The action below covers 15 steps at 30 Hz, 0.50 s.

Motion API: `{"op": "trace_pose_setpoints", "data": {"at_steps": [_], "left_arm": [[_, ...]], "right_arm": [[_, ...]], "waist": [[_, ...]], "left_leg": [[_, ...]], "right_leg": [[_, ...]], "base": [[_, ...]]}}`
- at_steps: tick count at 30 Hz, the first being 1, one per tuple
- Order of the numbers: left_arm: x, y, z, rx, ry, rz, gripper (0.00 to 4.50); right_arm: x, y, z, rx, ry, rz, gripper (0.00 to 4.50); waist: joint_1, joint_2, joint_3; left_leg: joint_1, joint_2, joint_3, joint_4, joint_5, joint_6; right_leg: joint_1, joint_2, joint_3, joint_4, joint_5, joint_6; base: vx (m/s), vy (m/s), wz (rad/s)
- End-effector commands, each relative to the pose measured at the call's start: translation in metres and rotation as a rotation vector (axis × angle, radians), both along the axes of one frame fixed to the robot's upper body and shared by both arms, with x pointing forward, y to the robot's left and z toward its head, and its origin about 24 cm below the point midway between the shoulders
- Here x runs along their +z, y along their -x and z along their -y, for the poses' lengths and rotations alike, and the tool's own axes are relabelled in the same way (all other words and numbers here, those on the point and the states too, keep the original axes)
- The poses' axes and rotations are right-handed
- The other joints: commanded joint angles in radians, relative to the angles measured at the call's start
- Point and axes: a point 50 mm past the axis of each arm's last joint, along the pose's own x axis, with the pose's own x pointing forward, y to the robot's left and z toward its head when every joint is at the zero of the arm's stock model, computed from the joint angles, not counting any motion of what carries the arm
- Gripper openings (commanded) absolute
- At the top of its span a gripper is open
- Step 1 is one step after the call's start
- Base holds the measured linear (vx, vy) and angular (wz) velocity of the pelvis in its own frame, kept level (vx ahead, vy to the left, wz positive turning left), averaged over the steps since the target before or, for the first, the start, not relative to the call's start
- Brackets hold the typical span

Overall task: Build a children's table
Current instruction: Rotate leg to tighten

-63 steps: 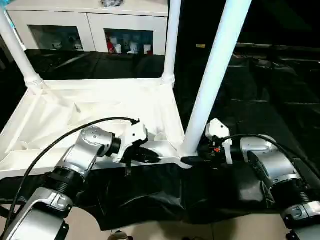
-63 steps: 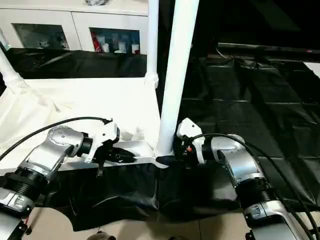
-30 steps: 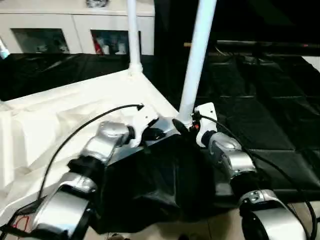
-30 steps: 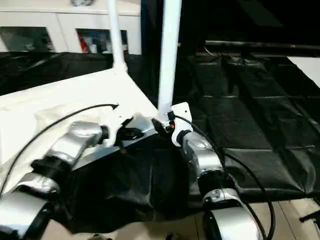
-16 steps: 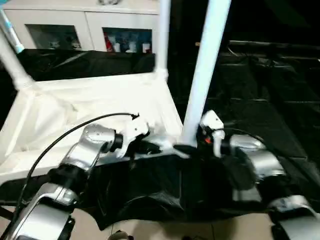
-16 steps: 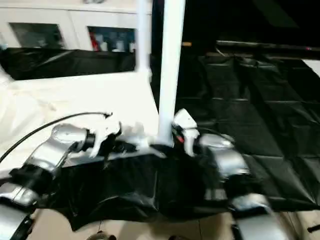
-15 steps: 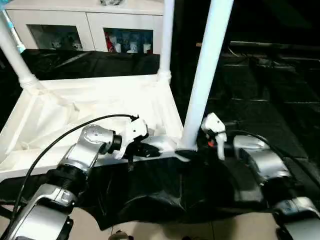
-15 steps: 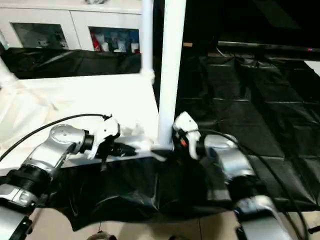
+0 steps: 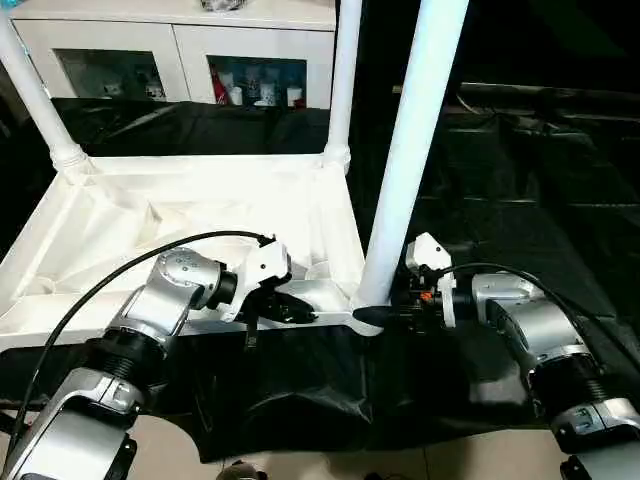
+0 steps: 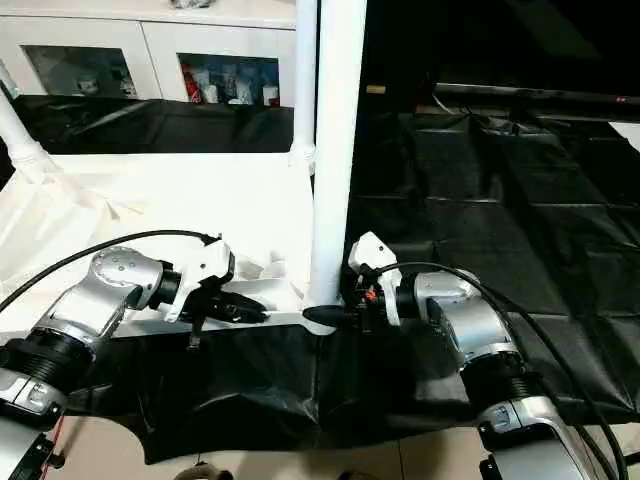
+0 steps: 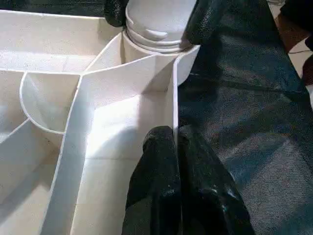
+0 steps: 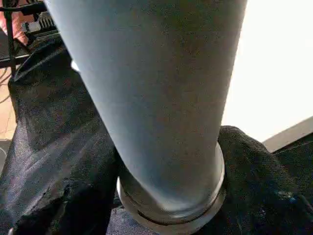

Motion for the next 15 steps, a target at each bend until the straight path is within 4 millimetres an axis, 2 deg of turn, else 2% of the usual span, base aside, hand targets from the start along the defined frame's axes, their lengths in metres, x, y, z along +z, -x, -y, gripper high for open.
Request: {"op": "trace_pose_setpoints", "data": {"at_steps": [1, 5, 6, 7, 8, 9, 10, 11, 12, 14, 15], "left_arm": [[0.003, -0.003, 0.01, 0.005, 0.019, 0.043, 0.0], [0.003, -0.009, 0.013, 0.066, 0.013, 0.062, 0.0], [0.003, -0.013, 0.017, 0.108, 0.019, 0.078, 0.0], [0.004, -0.015, 0.019, 0.126, 0.029, 0.083, 0.0], [0.004, -0.016, 0.02, 0.134, 0.032, 0.084, 0.0], [0.005, -0.019, 0.024, 0.165, 0.047, 0.093, 0.0], [0.007, -0.025, 0.035, 0.214, 0.068, 0.113, 0.0], [0.008, -0.028, 0.039, 0.236, 0.075, 0.119, 0.0], [0.009, -0.029, 0.042, 0.249, 0.081, 0.122, 0.0], [0.01, -0.032, 0.049, 0.27, 0.089, 0.133, 0.0], [0.01, -0.032, 0.049, 0.27, 0.089, 0.133, 0.0]], "right_arm": [[-0.005, 0.005, -0.011, 0.025, -0.015, -0.002, 2.77], [-0.01, 0.001, -0.015, -0.07, -0.013, 0.013, 2.67], [-0.015, -0.005, -0.017, -0.167, 0.001, 0.029, 2.67], [-0.017, -0.008, -0.019, -0.219, 0.006, 0.034, 2.66], [-0.018, -0.01, -0.019, -0.24, 0.008, 0.036, 2.66], [-0.02, -0.015, -0.021, -0.325, 0.006, 0.037, 2.66], [-0.026, -0.023, -0.028, -0.49, -0.011, 0.014, 2.66], [-0.028, -0.026, -0.03, -0.54, -0.018, -0.002, 2.66], [-0.029, -0.027, -0.032, -0.57, -0.022, -0.016, 2.66], [-0.03, -0.03, -0.039, -0.635, -0.031, -0.026, 2.65], [-0.03, -0.03, -0.039, -0.635, -0.031, -0.026, 2.65]], "waist": [[-0.001, 0.005, -0.074], [-0.004, 0.004, -0.07], [-0.008, 0.003, -0.068], [-0.011, 0.003, -0.065], [-0.014, 0.003, -0.063], [-0.019, 0.002, -0.062], [-0.026, 0.004, -0.061], [-0.034, 0.005, -0.06], [-0.039, 0.006, -0.061], [-0.045, 0.003, -0.064], [-0.047, 0.006, -0.063]], "left_leg": [[0.017, 0.032, -0.014, -0.068, -0.278, 0.021], [0.02, 0.03, -0.016, -0.07, -0.305, 0.01], [0.021, 0.028, -0.017, -0.07, -0.317, 0.003], [0.027, 0.024, -0.019, -0.069, -0.345, -0.004], [0.027, 0.023, -0.02, -0.068, -0.356, -0.006], [0.028, 0.021, -0.023, -0.069, -0.371, -0.01], [0.029, 0.02, -0.027, -0.07, -0.378, -0.019], [0.034, 0.019, -0.03, -0.069, -0.397, -0.027], [0.036, 0.018, -0.031, -0.068, -0.405, -0.027], [0.028, 0.017, -0.032, -0.07, -0.393, -0.015], [0.028, 0.018, -0.031, -0.07, -0.396, -0.009]], "right_leg": [[0.053, -0.058, 0.05, -0.062, -0.31, -0.2], [0.05, -0.059, 0.049, -0.069, -0.366, -0.184], [0.047, -0.06, 0.049, -0.074, -0.407, -0.17], [0.045, -0.062, 0.045, -0.084, -0.473, -0.15], [0.043, -0.063, 0.043, -0.088, -0.509, -0.139], [0.044, -0.063, 0.039, -0.094, -0.564, -0.114], [0.042, -0.063, 0.035, -0.099, -0.595, -0.099], [0.039, -0.062, 0.03, -0.105, -0.619, -0.087], [0.039, -0.062, 0.028, -0.107, -0.623, -0.083], [0.045, -0.062, 0.028, -0.108, -0.603, -0.079], [0.041, -0.061, 0.029, -0.109, -0.59, -0.084]], "base": [[0.0, 0.0, 0.0], [0.0, 0.0, 0.0], [0.0, 0.0, 0.0], [0.0, 0.0, 0.0], [0.0, 0.0, 0.0], [0.0, 0.0, 0.0], [0.0, 0.0, 0.0], [0.0, 0.0, 0.0], [0.0, 0.0, 0.0], [0.0, 0.0, 0.0], [0.0, 0.0, 0.0]]}}
